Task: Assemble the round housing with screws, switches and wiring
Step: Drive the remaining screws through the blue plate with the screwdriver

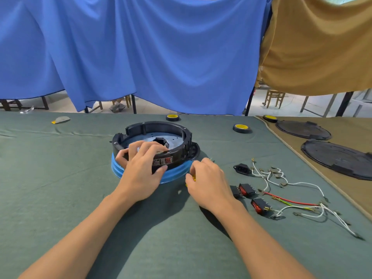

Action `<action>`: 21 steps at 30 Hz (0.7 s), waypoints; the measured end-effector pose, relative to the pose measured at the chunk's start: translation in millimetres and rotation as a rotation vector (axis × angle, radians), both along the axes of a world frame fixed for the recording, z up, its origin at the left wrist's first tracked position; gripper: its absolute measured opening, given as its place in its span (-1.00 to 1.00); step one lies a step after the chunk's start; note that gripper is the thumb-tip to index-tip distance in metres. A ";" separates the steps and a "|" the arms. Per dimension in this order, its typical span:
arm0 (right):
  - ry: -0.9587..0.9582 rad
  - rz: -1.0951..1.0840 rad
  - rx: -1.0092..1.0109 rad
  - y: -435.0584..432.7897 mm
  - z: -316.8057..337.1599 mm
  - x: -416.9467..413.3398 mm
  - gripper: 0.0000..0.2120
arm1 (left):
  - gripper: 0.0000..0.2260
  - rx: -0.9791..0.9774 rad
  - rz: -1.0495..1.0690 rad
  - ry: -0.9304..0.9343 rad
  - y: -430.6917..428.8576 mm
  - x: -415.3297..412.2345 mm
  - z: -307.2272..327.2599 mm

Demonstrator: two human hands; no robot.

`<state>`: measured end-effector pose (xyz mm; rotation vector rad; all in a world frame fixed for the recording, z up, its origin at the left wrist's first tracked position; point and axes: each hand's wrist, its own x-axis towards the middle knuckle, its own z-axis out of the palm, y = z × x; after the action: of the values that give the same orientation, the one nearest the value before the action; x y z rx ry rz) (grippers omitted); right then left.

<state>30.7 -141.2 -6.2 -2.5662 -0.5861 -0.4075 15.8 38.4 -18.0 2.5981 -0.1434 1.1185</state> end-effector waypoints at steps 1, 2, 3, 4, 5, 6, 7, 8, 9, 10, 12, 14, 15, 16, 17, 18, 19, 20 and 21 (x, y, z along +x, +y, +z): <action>-0.004 0.005 0.004 0.4 -1.3 0.4 -0.88 | -0.66 0.013 0.008 -0.012 -1.4 -1.3 -0.9; 0.000 0.004 0.008 0.4 -2.5 1.0 -0.88 | -0.67 0.030 0.015 -0.021 -4.2 -2.8 -1.7; 0.011 -0.003 0.013 0.2 -2.9 1.6 -0.88 | -0.67 0.045 0.024 -0.029 -8.3 -3.7 -1.6; 0.029 -0.013 0.015 0.1 -2.9 2.2 -0.86 | -0.67 0.053 0.029 -0.029 -12.9 -3.6 -1.2; 0.046 -0.022 0.012 0.0 -2.4 2.8 -0.85 | -0.68 0.054 0.033 -0.020 -17.9 -2.7 -0.3; 0.058 -0.032 0.007 0.4 -1.5 3.8 -0.84 | -0.69 0.053 0.040 -0.003 -23.3 -1.2 0.9; 0.063 -0.045 0.007 1.2 -0.4 4.7 -0.83 | -0.70 0.054 0.057 0.014 -28.7 0.7 2.3; 0.068 -0.066 0.013 1.9 0.9 5.5 -0.84 | -0.70 0.051 0.077 0.025 -34.0 2.9 3.4; 0.074 -0.091 0.022 3.3 2.3 6.2 -0.85 | -0.70 0.037 0.095 0.033 -38.5 5.1 4.3; 0.080 -0.115 0.023 4.0 3.5 7.0 -0.85 | -0.69 0.011 0.108 0.038 -42.2 7.1 4.8; 0.093 -0.150 -0.003 3.6 6.6 9.3 -0.86 | -0.69 -0.041 0.129 0.044 -45.6 10.7 5.2; 0.101 -0.200 -0.021 -2.8 11.6 15.0 -0.82 | -0.74 -0.053 0.144 0.012 -42.6 12.4 4.8; 0.100 -0.238 -0.020 -8.7 15.0 20.1 -0.80 | -0.76 -0.064 0.143 -0.012 -39.1 12.3 4.8; 0.094 -0.273 -0.018 -14.9 18.4 27.1 -0.80 | -0.78 -0.085 0.137 -0.030 -34.3 11.6 4.9; 0.086 -0.299 -0.017 -21.0 21.1 35.0 -0.82 | -0.79 -0.108 0.126 -0.042 -28.9 10.4 5.2; 0.081 -0.313 -0.015 -26.8 23.2 43.1 -0.84 | -0.79 -0.124 0.113 -0.055 -24.0 8.9 5.1; 0.077 -0.314 -0.012 -31.3 24.7 50.5 -0.86 | -0.79 -0.133 0.099 -0.067 -19.8 7.2 4.7; 0.076 -0.302 -0.015 -35.0 25.1 56.4 -0.87 | -0.79 -0.136 0.086 -0.076 -16.8 5.9 4.2; 0.077 -0.275 -0.035 -37.8 24.3 61.0 -0.89 | -0.79 -0.135 0.077 -0.085 -15.2 4.9 3.4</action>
<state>91.6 -179.0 18.1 -2.6903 -0.2139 -0.3902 20.7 23.2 -14.5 2.4573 0.0133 1.2213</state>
